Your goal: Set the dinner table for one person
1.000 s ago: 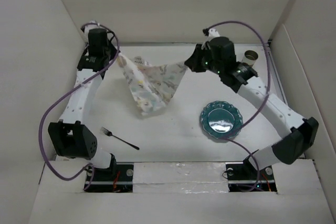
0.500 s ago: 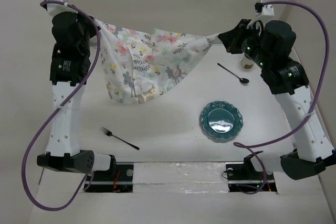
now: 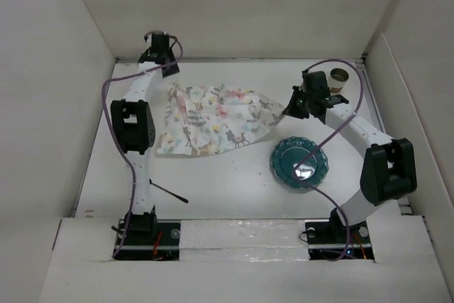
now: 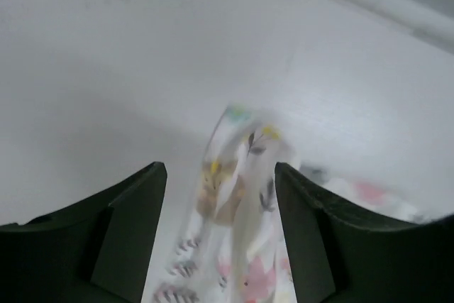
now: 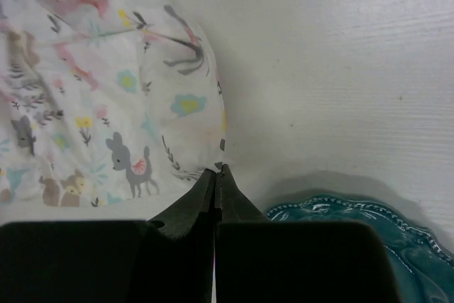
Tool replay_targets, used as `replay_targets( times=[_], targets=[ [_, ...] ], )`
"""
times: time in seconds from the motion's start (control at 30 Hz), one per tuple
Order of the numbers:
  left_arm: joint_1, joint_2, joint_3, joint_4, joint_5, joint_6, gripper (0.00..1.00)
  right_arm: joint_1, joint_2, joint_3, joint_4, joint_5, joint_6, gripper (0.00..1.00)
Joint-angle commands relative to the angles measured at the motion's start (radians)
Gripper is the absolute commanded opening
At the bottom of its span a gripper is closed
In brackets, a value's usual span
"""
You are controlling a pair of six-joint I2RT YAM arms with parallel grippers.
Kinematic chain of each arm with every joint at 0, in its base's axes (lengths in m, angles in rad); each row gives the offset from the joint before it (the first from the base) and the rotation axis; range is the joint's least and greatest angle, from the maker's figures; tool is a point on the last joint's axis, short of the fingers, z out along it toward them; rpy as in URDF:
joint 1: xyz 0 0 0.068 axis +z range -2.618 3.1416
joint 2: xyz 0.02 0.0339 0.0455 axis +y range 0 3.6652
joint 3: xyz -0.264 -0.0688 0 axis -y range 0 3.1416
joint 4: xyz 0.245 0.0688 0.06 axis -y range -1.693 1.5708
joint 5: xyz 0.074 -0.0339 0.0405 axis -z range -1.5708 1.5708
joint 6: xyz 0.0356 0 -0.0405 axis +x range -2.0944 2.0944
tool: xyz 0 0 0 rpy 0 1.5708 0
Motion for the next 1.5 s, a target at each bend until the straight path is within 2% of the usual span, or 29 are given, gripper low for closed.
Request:
replay_targets(
  times=[0.0,0.03,0.1,0.23,0.33,0.4,0.6,0.73,0.9,1.1,1.2,1.33,1.47],
  targets=[
    [0.019,-0.229,-0.197,-0.078,-0.019,-0.016,0.59,-0.006,-0.019,-0.007,0.103,-0.022,0.018,0.00],
    [0.019,-0.293,-0.294,0.019,-0.019,-0.022,0.59,-0.006,-0.019,-0.027,0.100,-0.022,0.020,0.00],
    [0.019,-0.441,-0.512,0.070,-0.010,-0.048,0.57,-0.006,-0.021,-0.049,0.097,-0.013,0.020,0.00],
    [0.009,-0.623,-0.789,0.043,0.045,-0.098,0.47,-0.015,-0.015,-0.069,0.078,-0.002,0.024,0.00],
    [0.009,-0.764,-0.985,0.017,0.051,-0.129,0.35,-0.015,-0.041,-0.077,0.083,0.007,0.027,0.00],
    [0.023,-0.838,-1.085,-0.008,0.059,-0.150,0.35,-0.015,-0.062,-0.078,0.075,0.021,0.026,0.00],
    [0.023,-0.889,-1.222,-0.143,0.093,-0.262,0.40,-0.034,-0.102,-0.092,0.087,-0.019,0.024,0.00],
    [0.023,-0.913,-1.307,-0.132,0.157,-0.333,0.40,-0.034,-0.128,-0.118,0.100,-0.033,0.020,0.00],
    [0.023,-0.913,-1.349,-0.100,0.114,-0.428,0.43,-0.043,-0.145,-0.156,0.117,-0.077,0.015,0.00],
    [0.023,-0.818,-1.381,-0.039,0.101,-0.447,0.44,-0.043,-0.172,-0.186,0.118,-0.094,0.010,0.00],
    [0.023,-0.788,-1.401,-0.022,0.095,-0.451,0.40,-0.043,-0.188,-0.190,0.117,-0.092,0.009,0.00],
    [0.023,-0.795,-1.421,-0.003,0.033,-0.457,0.38,-0.043,-0.199,-0.199,0.112,-0.097,0.006,0.00],
    [0.023,-0.774,-1.417,0.004,-0.007,-0.462,0.40,-0.043,-0.211,-0.212,0.117,-0.109,0.007,0.00]
  ],
)
